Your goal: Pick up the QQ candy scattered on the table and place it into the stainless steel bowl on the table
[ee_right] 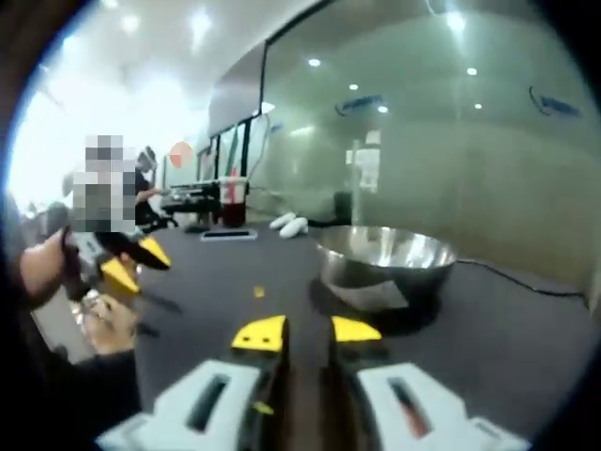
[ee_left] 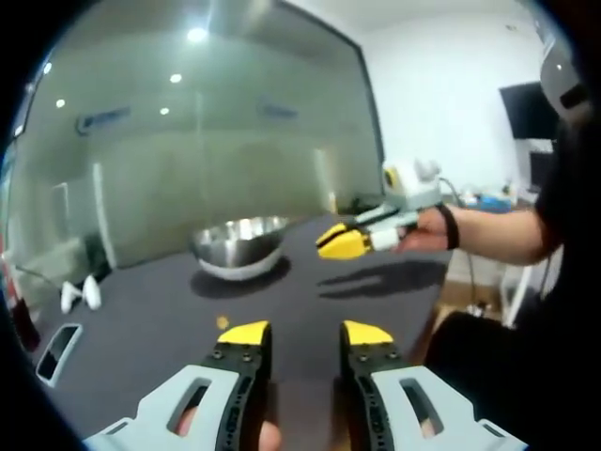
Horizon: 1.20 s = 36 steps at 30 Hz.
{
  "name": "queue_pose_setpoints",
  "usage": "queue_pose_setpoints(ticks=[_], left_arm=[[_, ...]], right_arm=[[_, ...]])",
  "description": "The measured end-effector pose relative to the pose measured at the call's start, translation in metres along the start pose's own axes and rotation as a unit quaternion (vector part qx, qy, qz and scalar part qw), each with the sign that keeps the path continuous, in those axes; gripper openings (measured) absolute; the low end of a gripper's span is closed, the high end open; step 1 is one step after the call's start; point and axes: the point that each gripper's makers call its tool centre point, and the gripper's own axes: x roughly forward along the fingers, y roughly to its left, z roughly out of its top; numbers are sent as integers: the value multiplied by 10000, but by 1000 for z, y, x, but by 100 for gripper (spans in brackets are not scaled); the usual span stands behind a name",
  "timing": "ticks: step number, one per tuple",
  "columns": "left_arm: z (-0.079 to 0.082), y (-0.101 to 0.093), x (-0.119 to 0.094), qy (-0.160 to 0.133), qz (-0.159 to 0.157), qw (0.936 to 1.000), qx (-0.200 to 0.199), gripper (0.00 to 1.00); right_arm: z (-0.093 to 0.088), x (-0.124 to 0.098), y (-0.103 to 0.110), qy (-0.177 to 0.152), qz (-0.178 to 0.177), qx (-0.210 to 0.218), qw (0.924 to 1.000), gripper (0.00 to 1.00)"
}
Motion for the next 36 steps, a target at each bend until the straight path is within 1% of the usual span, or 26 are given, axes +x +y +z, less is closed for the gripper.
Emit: queue_pose_setpoints(ticks=[2, 4, 6, 8, 10, 12, 13, 15, 17, 19, 20, 23, 26, 28, 30, 33, 36], left_arm=[[-1, 0, 0, 23, 11, 10000, 5, 31], [-2, 0, -1, 28, 19, 10000, -11, 31], [0, 0, -2, 14, 26, 10000, -10, 31], [1, 0, -5, -7, 37, 10000, -5, 31], [1, 2, -7, -10, 67, 10000, -16, 31], [0, 3, -8, 8, 93, 10000, -19, 31], [-1, 3, -9, 21, 109, 9999, -22, 31], [-2, 4, -11, 22, 134, 9999, -25, 31], [-2, 4, -12, 18, 150, 9999, -32, 31], [-2, 4, -13, 25, 163, 9999, -24, 31], [-3, 5, -13, 28, 171, 9998, -33, 31], [-4, 6, -14, 26, 208, 9998, -64, 31], [-4, 5, -14, 21, 212, 9997, -77, 31], [-5, 5, -15, 41, 207, 9998, -70, 31], [-7, 5, -15, 67, 217, 9997, -75, 31], [-6, 5, -16, 56, 222, 9997, -82, 31], [-6, 6, -16, 47, 235, 9997, -87, 31]], right_arm=[[0, 3, -1, -63, -63, -223, 9997, 17], [-5, 7, -1, -24, -80, -202, 9998, 17], [-11, 14, 0, 35, -7, -58, 10000, 17], [-15, 21, 4, 66, 53, -32, 10000, 17], [-17, 29, 10, 97, 183, -15, 9998, 17], [-18, 40, 22, 125, 467, 30, 9988, 17], [-17, 43, 25, 121, 495, 26, 9987, 17], [-18, 56, 25, 142, 601, -79, 9981, 17], [-17, 65, 33, 190, 717, -118, 9972, 17], [-17, 74, 45, 275, 944, -131, 9951, 17], [-17, 79, 49, 299, 1003, -126, 9944, 17], [-19, 96, 61, 360, 1128, -238, 9927, 17], [-22, 109, 67, 441, 1206, -246, 9914, 17], [-22, 116, 69, 480, 1230, -213, 9910, 17], [-23, 123, 75, 568, 1327, -138, 9894, 17], [-22, 132, 80, 578, 1328, -245, 9892, 17], [-25, 142, 86, 673, 1379, -171, 9880, 17]])
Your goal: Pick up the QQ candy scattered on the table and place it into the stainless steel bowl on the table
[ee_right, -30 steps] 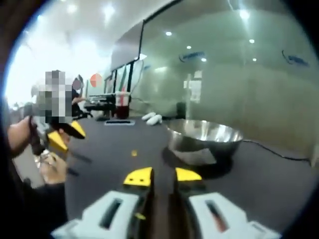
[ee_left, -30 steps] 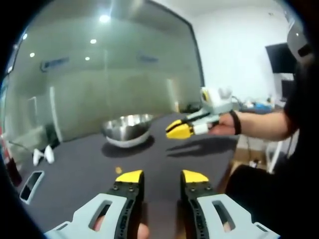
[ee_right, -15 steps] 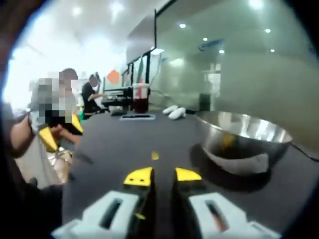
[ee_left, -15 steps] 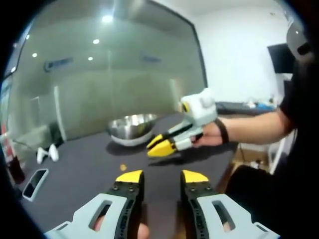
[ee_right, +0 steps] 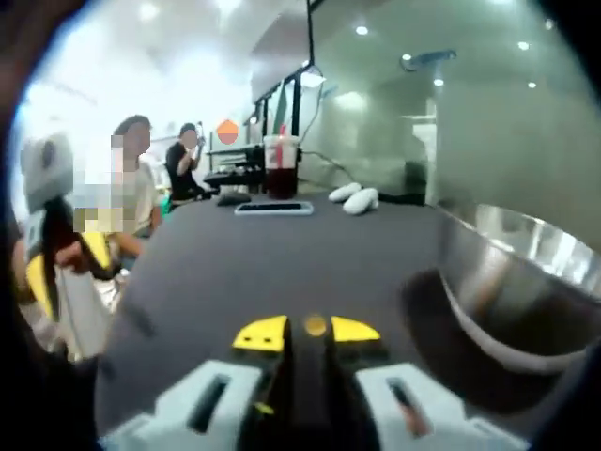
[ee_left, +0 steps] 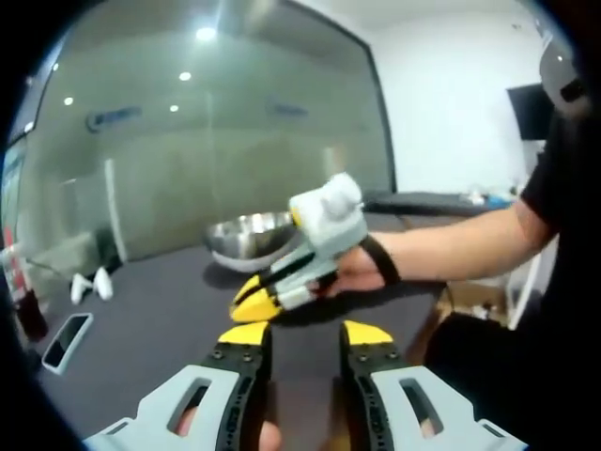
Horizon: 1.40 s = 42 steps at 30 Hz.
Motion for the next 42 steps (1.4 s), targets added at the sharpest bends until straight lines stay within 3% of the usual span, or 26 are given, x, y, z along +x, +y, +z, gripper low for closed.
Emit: queue_pose_setpoints(ticks=[8, 22, 27, 32, 37, 42], left_arm=[[-1, 3, -3, 1, 59, 10000, -44, 31], [-1, 4, -5, -26, 74, 10000, -51, 31], [-1, 6, -7, -28, 101, 9999, -76, 31], [2, 2, -5, -98, 44, 9999, -134, 31], [2, 2, -1, -104, -6, 9999, -114, 31], [3, -1, 5, -94, -92, 9999, -88, 31]], right_arm=[[-3, 5, -3, 81, -72, 47, 9999, 10], [0, 0, -3, 40, -202, -26, 9998, 10], [10, -25, -7, -288, -375, 62, 9989, 10], [10, -58, -14, -480, -575, 114, 9971, 10], [6, -99, -38, -697, -928, 374, 9925, 10], [6, -132, -43, -861, -1174, 443, 9884, 10]])
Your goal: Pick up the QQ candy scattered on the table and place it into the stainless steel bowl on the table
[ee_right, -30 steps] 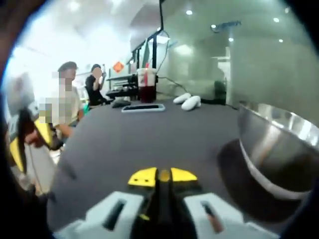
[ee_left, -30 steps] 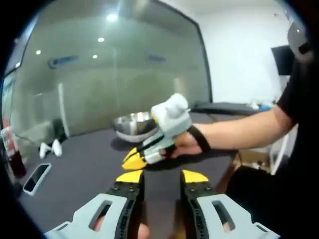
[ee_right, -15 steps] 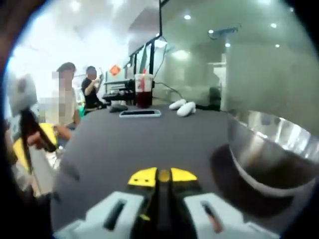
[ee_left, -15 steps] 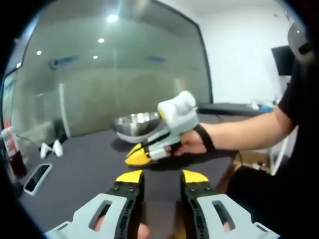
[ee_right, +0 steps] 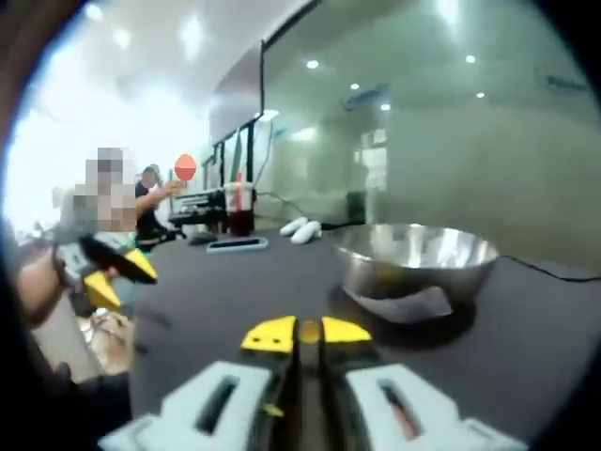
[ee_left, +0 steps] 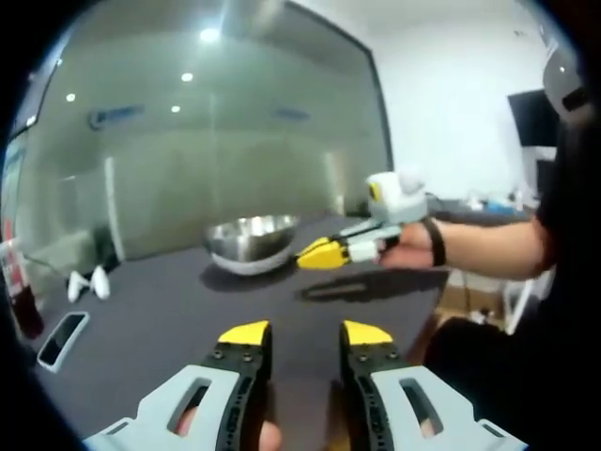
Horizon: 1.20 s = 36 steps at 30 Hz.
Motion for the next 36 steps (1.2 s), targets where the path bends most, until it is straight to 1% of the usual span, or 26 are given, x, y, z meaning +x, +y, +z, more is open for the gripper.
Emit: queue_pose_setpoints(ticks=[3, 5, 8, 10, 12, 14, 15, 16, 17, 20, 21, 22, 24, 26, 27, 30, 31, 33, 36], left_arm=[[0, -2, 3, 15, -46, 10000, 23, 31], [0, -3, 5, 5, -67, 10000, 20, 31], [0, -5, 7, 14, -92, 10000, 30, 31], [0, -5, 7, 21, -107, 9999, 40, 31], [0, -5, 6, 31, -98, 9999, 44, 31], [-1, -2, 4, 32, -69, 10000, 27, 31], [-1, -1, 3, 32, -55, 10000, 16, 31], [-2, -1, 2, 33, -47, 10000, 8, 31], [-2, 0, 2, 37, -37, 10000, 6, 31], [-2, 1, 1, 44, -24, 10000, -2, 31], [-3, 1, 1, 43, -24, 10000, -1, 31], [-3, 1, 1, 46, -27, 10000, -4, 31], [-3, 1, 0, 50, -26, 10000, 4, 31], [-4, 3, -1, 56, -6, 10000, -4, 31], [-5, 3, -2, 60, 8, 10000, -4, 31], [-7, 8, -6, 68, 62, 9999, -43, 31], [-9, 9, -7, 87, 89, 9999, -50, 31], [-11, 12, -9, 110, 130, 9998, -75, 31], [-11, 13, -9, 112, 146, 9998, -84, 31]], right_arm=[[1, -10, -6, -2, -110, -25, 9999, 10], [5, -12, -8, -47, -157, -26, 9999, 10], [16, -10, -10, -135, -220, -116, 9996, 10], [26, -8, -8, -223, -199, -85, 9995, 10], [38, -3, -4, -326, -148, -141, 9993, 10], [51, 4, -7, -426, -239, -318, 9983, 10], [55, 8, -9, -442, -255, -335, 9981, 10], [60, 15, -17, -461, -276, -333, 9980, 10], [64, 20, -21, -503, -313, -354, 9976, 10], [72, 37, -32, -475, -419, -365, 9973, 10], [74, 41, -33, -482, -426, -375, 9972, 10], [76, 53, -42, -439, -453, -378, 9973, 10], [78, 65, -48, -421, -513, -369, 9971, 10], [74, 75, -57, -281, -593, -134, 9978, 10], [74, 78, -60, -256, -614, -104, 9977, 10], [75, 81, -63, -281, -651, 12, 9975, 10], [75, 82, -64, -314, -637, 41, 9975, 13], [75, 81, -64, -331, -610, 117, 9975, 20], [73, 81, -67, -316, -634, 137, 9974, 21]])
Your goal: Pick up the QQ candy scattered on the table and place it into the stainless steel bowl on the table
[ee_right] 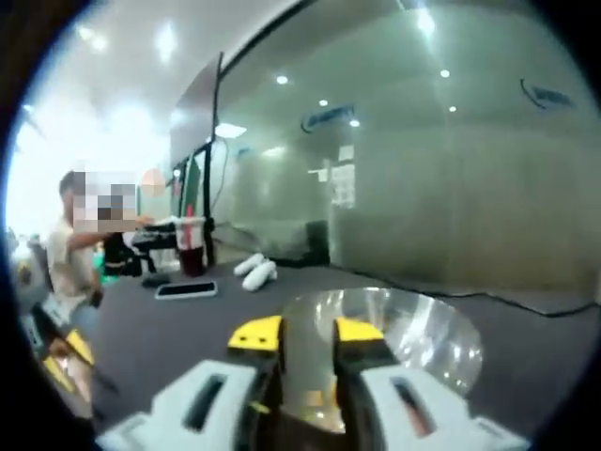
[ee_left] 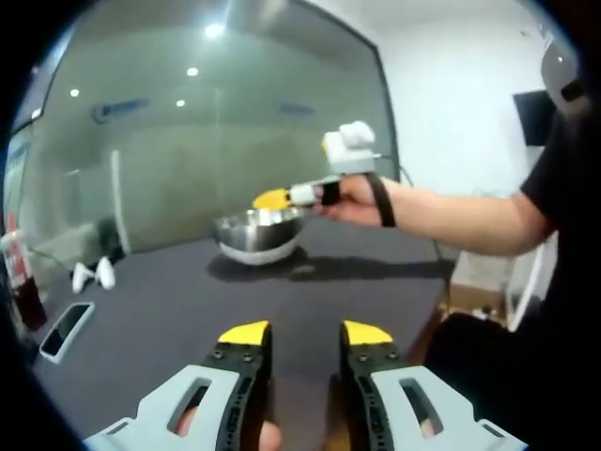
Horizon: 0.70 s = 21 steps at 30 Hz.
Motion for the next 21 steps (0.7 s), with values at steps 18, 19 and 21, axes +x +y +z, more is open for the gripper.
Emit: queue_pose_setpoints(ticks=[18, 19, 21], left_arm=[[5, -6, 9, -28, -92, 9999, 46, 31], [5, -7, 10, -31, -99, 9999, 49, 31], [5, -7, 11, -33, -104, 9999, 58, 31]], right_arm=[[13, -69, -2, -283, -32, 125, 9995, 17], [11, -74, -1, -270, -32, 66, 9996, 17], [6, -84, 2, -254, -16, -75, 9996, 17]])
